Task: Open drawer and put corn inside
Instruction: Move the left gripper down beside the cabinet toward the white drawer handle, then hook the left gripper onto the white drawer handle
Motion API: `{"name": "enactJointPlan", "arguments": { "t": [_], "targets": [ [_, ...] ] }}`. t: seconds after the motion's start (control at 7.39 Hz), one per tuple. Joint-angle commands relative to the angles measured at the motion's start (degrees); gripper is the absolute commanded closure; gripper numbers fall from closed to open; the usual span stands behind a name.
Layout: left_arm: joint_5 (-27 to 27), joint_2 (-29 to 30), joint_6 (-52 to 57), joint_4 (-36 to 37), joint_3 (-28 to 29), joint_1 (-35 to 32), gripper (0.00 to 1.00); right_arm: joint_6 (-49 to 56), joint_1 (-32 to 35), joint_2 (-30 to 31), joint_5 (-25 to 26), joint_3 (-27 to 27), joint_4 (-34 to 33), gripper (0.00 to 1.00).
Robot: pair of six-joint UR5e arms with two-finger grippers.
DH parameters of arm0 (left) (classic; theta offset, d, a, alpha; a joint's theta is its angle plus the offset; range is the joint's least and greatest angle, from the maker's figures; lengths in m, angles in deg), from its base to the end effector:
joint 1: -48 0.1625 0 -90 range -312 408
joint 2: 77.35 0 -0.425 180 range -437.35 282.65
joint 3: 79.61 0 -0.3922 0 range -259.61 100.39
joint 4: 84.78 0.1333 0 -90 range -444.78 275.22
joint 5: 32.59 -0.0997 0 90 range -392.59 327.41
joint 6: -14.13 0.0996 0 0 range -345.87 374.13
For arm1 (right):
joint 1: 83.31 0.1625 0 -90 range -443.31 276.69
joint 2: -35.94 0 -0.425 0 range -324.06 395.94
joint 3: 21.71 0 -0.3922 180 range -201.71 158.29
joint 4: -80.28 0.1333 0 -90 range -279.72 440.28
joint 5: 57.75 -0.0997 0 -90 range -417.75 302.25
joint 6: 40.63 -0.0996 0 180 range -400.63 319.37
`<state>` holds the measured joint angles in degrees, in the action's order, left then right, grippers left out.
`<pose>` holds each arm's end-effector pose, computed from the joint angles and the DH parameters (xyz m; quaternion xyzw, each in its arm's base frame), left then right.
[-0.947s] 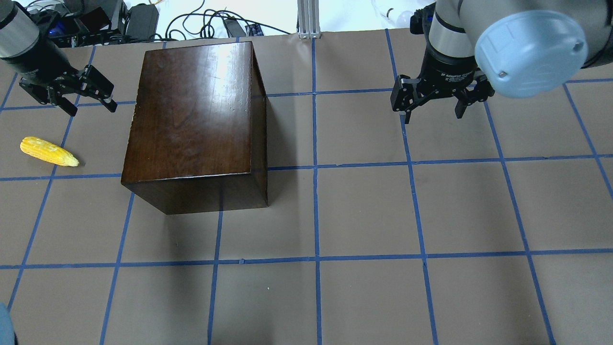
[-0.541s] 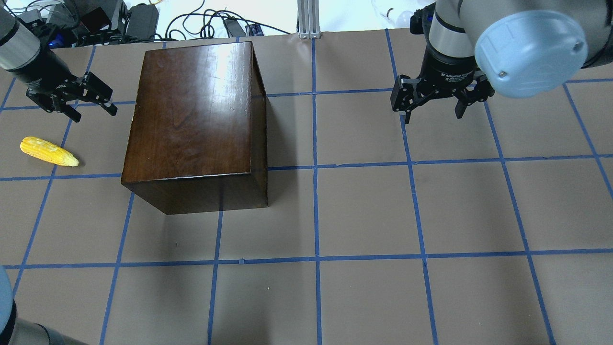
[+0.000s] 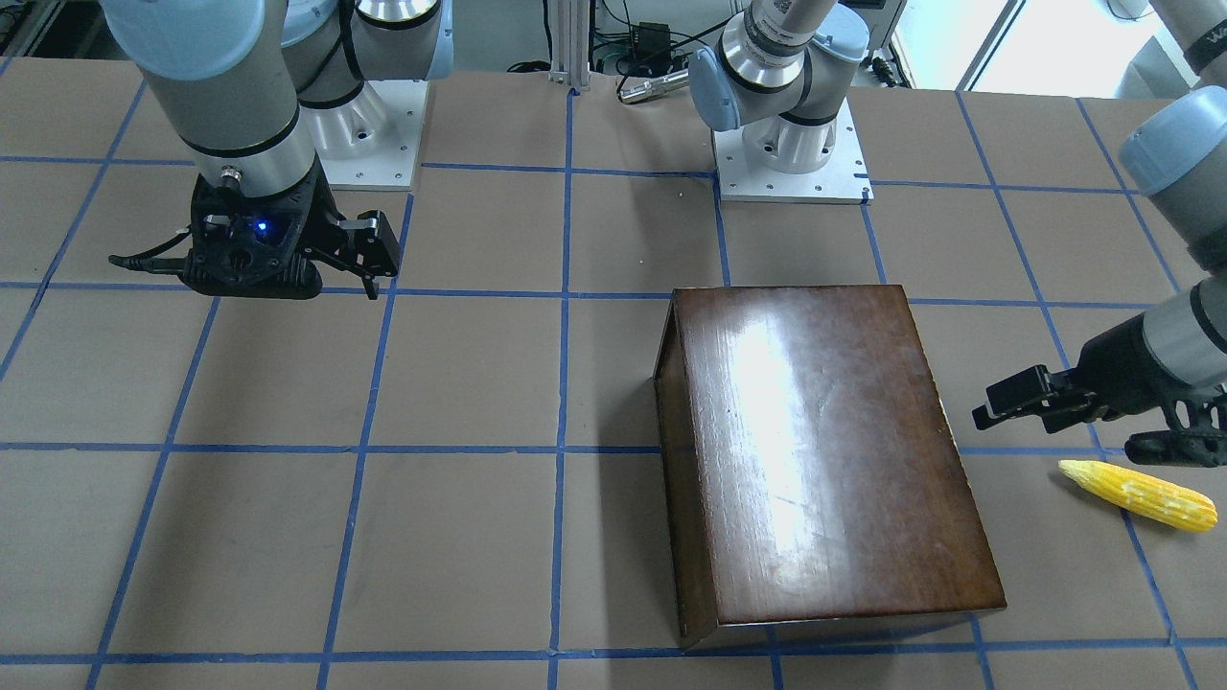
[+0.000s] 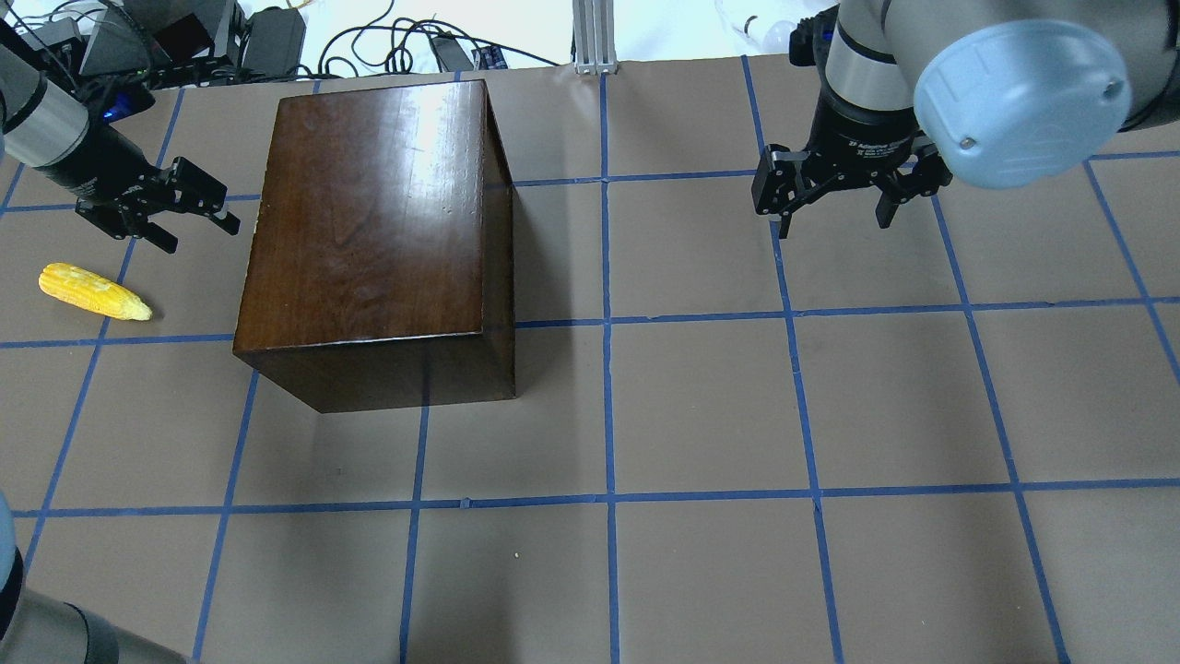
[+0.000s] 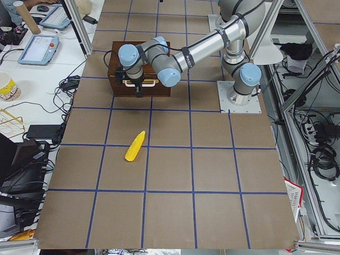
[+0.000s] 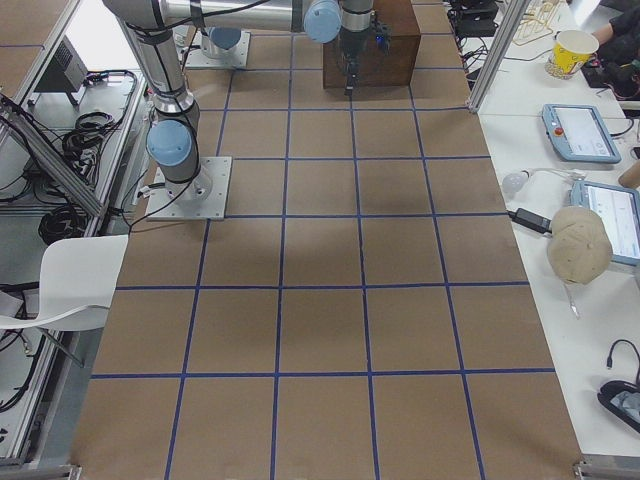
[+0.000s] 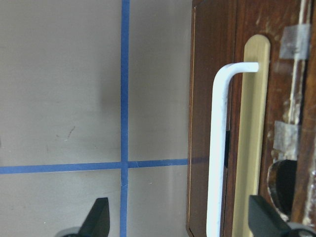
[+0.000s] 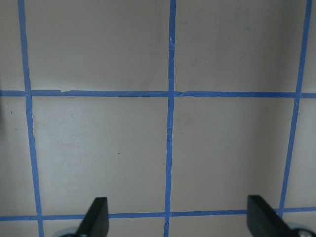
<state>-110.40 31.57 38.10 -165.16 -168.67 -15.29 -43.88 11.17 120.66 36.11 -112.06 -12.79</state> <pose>0.1297 -0.6012 0.3327 0.0314 -0.9912 -0.0202 0.1267 0.1672 -0.5131 0.4435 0.0115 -0.9991 -0.0200 0.0351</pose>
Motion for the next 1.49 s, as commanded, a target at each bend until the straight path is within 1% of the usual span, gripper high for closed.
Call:
{"name": "enactJointPlan", "arguments": {
  "t": [0.0, 0.54, 0.81, 1.35],
  "targets": [
    [2.4, 0.2, 0.2, 0.4, -0.4, 0.1, 0.00, 0.0, 0.0, 0.0, 0.0, 0.0, 0.0, 0.00],
    [2.9, 1.9, 2.1, 1.3, -0.5, 0.2, 0.00, 0.0, 0.0, 0.0, 0.0, 0.0, 0.0, 0.00],
    [2.8, 2.4, 5.5, 1.3, -0.7, 0.2, 0.00, 0.0, 0.0, 0.0, 0.0, 0.0, 0.0, 0.00],
    [4.5, 3.1, 5.2, 1.3, -0.7, 0.2, 0.00, 0.0, 0.0, 0.0, 0.0, 0.0, 0.0, 0.00]
  ]
}}
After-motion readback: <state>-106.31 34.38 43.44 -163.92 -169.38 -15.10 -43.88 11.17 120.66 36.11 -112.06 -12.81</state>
